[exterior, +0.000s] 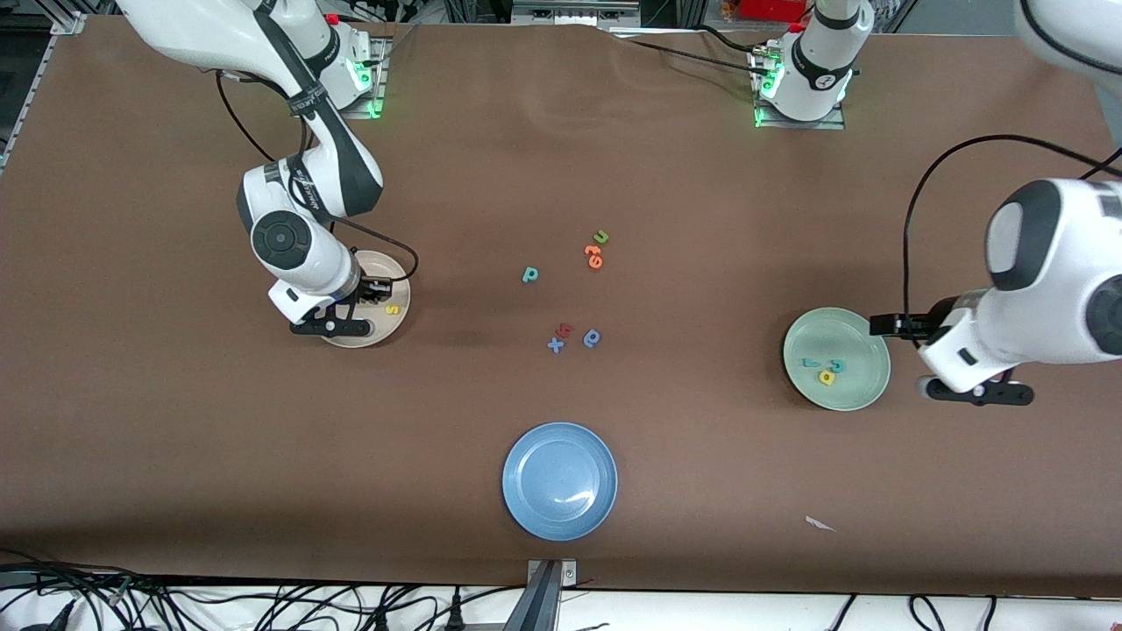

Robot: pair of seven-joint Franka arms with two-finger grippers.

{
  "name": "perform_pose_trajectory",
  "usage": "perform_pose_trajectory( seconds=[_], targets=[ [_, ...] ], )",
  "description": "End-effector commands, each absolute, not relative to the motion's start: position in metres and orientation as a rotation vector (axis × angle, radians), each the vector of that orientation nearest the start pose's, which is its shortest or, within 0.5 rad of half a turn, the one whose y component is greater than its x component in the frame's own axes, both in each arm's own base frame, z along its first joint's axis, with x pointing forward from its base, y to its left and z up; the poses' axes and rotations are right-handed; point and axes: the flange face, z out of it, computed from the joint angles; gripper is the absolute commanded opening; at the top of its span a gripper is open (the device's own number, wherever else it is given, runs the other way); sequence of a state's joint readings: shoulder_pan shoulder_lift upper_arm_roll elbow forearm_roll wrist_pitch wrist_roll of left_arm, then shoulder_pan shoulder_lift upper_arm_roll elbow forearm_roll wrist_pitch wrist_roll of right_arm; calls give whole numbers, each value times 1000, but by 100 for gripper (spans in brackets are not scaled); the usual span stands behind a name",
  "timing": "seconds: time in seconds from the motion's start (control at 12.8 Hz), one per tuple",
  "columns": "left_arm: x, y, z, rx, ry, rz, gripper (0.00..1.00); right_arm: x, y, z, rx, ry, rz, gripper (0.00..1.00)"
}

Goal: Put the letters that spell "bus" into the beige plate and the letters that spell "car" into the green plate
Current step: 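Drop the u on the white plate while the left gripper withdraws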

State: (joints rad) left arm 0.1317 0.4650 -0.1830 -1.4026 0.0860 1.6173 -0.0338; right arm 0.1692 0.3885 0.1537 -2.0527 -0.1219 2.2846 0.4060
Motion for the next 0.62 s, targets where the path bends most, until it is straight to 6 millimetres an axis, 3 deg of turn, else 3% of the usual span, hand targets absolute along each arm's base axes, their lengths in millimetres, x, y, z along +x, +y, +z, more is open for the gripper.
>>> perform_pose_trajectory(
  seconds=[0.0,0.16,0.31,0.55],
  targets=[
    [649,9,461,-3135,-24,328,100,540,181,245,-3215,-14,187,92],
    [631,30,492,-3120,-71,271,100,537,197,248,-3202,-3,179,94],
    [624,37,511,-3141,-121,229,100,530,235,248,-3179,109,142,94],
    [610,43,525,-3172,-157,208,100,511,296,227,-3130,217,61,94]
  ],
)
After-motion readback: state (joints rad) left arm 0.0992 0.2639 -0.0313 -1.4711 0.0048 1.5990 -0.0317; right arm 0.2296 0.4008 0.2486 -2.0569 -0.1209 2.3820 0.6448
